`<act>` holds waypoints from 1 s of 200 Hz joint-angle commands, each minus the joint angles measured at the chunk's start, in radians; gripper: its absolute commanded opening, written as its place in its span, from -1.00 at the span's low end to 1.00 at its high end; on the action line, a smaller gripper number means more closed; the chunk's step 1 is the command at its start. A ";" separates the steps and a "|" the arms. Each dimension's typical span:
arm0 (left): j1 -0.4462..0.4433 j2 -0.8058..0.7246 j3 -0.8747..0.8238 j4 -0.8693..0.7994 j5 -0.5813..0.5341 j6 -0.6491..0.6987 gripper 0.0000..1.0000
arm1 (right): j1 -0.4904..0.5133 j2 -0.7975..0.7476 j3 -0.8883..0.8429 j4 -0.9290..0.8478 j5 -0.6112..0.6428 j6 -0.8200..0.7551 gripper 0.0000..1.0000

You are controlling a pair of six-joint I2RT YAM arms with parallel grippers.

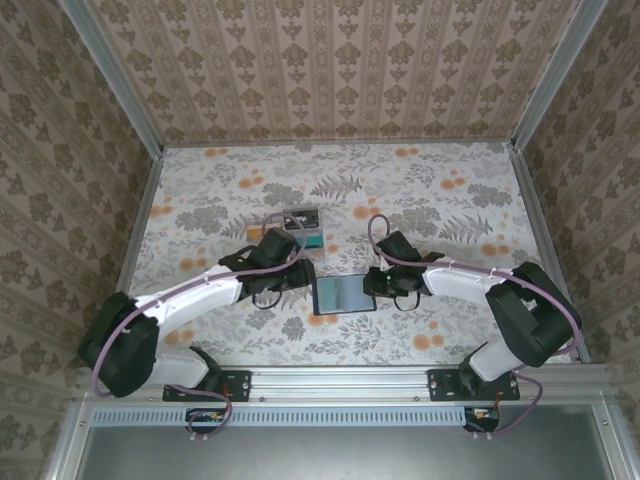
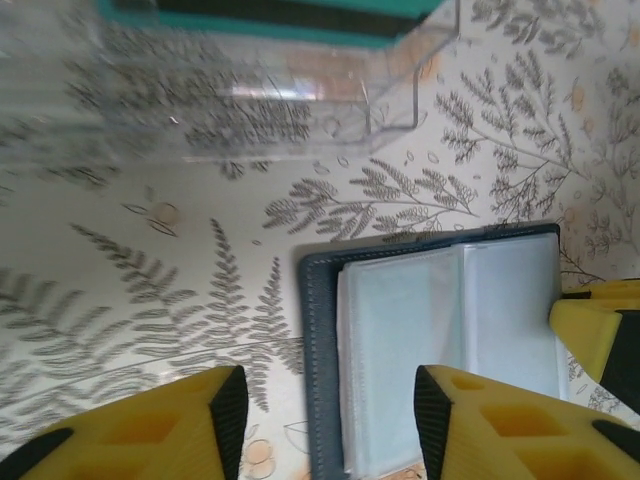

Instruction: Take the credit cards out of the card holder

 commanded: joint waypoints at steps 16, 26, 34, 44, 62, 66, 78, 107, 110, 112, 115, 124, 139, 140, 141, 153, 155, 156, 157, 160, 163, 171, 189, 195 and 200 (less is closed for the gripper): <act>-0.037 0.098 0.050 0.095 0.087 -0.041 -0.18 | 0.012 -0.012 -0.035 -0.040 0.040 0.049 -0.53; -0.046 0.116 0.054 0.104 0.092 -0.049 -0.19 | 0.012 -0.014 -0.037 -0.041 0.040 0.049 -0.53; -0.052 0.130 0.050 0.122 0.103 -0.058 -0.19 | 0.012 -0.015 -0.038 -0.039 0.040 0.049 -0.53; -0.058 0.147 0.050 0.133 0.112 -0.067 -0.20 | 0.012 -0.015 -0.040 -0.039 0.039 0.050 -0.53; -0.066 0.171 0.049 0.142 0.122 -0.073 -0.21 | 0.012 -0.015 -0.043 -0.037 0.040 0.051 -0.53; -0.067 0.176 0.050 0.143 0.125 -0.076 -0.21 | 0.012 -0.015 -0.044 -0.035 0.040 0.051 -0.54; -0.070 0.187 0.046 0.154 0.134 -0.081 -0.21 | 0.013 -0.014 -0.044 -0.036 0.038 0.051 -0.53; -0.075 0.209 0.041 0.166 0.142 -0.084 -0.21 | 0.014 -0.013 -0.048 -0.033 0.037 0.052 -0.53; -0.074 0.211 0.041 0.166 0.142 -0.084 -0.21 | 0.013 -0.013 -0.048 -0.033 0.038 0.052 -0.53; -0.074 0.213 0.041 0.164 0.142 -0.083 -0.22 | 0.014 -0.013 -0.048 -0.033 0.038 0.052 -0.53; -0.075 0.216 0.040 0.164 0.144 -0.083 -0.21 | 0.014 -0.013 -0.048 -0.032 0.038 0.052 -0.54; -0.076 0.223 0.043 0.160 0.143 -0.081 -0.22 | 0.014 -0.013 -0.048 -0.033 0.037 0.053 -0.53; -0.077 0.227 0.044 0.143 0.131 -0.080 -0.22 | 0.014 -0.013 -0.048 -0.034 0.036 0.053 -0.53; -0.078 0.227 0.045 0.141 0.130 -0.081 -0.22 | 0.014 -0.013 -0.048 -0.034 0.035 0.053 -0.53; -0.079 0.227 0.046 0.140 0.128 -0.081 -0.23 | 0.014 -0.013 -0.048 -0.034 0.035 0.053 -0.54; -0.080 0.222 0.050 0.121 0.116 -0.076 -0.23 | 0.014 -0.014 -0.048 -0.034 0.037 0.053 -0.53; -0.082 0.221 0.050 0.119 0.114 -0.075 -0.23 | 0.014 -0.015 -0.048 -0.034 0.037 0.053 -0.53; -0.082 0.220 0.051 0.119 0.114 -0.076 -0.23 | 0.014 -0.014 -0.048 -0.034 0.037 0.053 -0.53; -0.082 0.219 0.050 0.118 0.113 -0.076 -0.23 | 0.015 -0.014 -0.049 -0.034 0.037 0.053 -0.54; -0.082 0.217 0.050 0.114 0.110 -0.074 -0.23 | 0.014 -0.014 -0.049 -0.034 0.036 0.053 -0.53; -0.082 0.216 0.049 0.110 0.107 -0.073 -0.23 | 0.014 -0.014 -0.050 -0.034 0.036 0.053 -0.53; -0.084 0.210 0.052 0.097 0.096 -0.072 -0.23 | 0.015 -0.013 -0.049 -0.033 0.036 0.053 -0.53; -0.087 0.198 0.052 0.078 0.084 -0.070 -0.23 | 0.014 -0.007 -0.049 -0.032 0.035 0.053 -0.54; -0.088 0.196 0.050 0.075 0.081 -0.070 -0.23 | 0.014 -0.008 -0.050 -0.031 0.036 0.052 -0.54; -0.088 0.196 0.049 0.075 0.081 -0.069 -0.23 | 0.014 -0.007 -0.051 -0.031 0.034 0.052 -0.54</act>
